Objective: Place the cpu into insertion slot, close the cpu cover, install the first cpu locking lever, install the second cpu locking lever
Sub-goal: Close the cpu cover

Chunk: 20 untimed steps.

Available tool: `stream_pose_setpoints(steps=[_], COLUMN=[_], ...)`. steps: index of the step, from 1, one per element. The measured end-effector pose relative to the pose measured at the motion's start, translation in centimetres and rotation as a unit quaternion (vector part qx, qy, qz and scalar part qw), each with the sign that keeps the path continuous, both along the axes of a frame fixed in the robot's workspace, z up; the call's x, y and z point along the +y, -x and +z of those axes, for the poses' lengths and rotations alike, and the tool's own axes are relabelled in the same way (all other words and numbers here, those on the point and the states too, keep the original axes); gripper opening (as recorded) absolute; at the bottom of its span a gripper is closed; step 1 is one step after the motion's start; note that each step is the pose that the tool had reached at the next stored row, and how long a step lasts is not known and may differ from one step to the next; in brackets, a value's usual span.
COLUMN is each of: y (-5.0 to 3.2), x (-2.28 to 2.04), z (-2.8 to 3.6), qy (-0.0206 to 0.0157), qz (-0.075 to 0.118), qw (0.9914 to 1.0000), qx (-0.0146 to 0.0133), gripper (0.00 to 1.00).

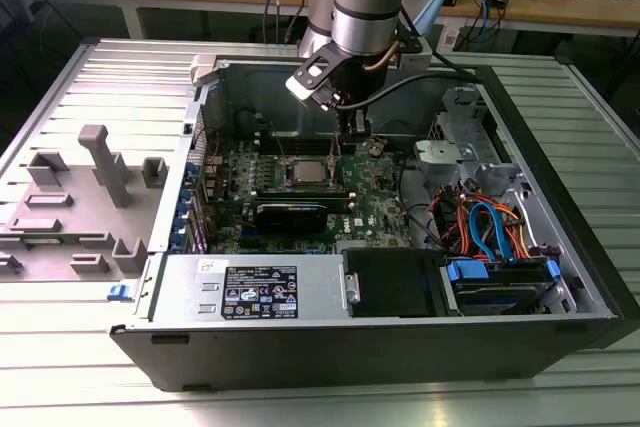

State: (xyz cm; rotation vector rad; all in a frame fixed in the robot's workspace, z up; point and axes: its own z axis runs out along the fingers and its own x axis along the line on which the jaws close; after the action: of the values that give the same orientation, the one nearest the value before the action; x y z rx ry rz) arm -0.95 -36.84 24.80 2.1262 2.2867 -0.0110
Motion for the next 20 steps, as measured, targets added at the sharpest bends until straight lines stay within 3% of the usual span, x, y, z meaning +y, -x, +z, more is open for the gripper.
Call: stream_pose_setpoints(steps=[20], y=[0.66], x=[0.0], z=[-0.15], qy=[-0.0001], qz=[0.0], qw=[1.0], qx=[-0.0001], gripper=[0.11])
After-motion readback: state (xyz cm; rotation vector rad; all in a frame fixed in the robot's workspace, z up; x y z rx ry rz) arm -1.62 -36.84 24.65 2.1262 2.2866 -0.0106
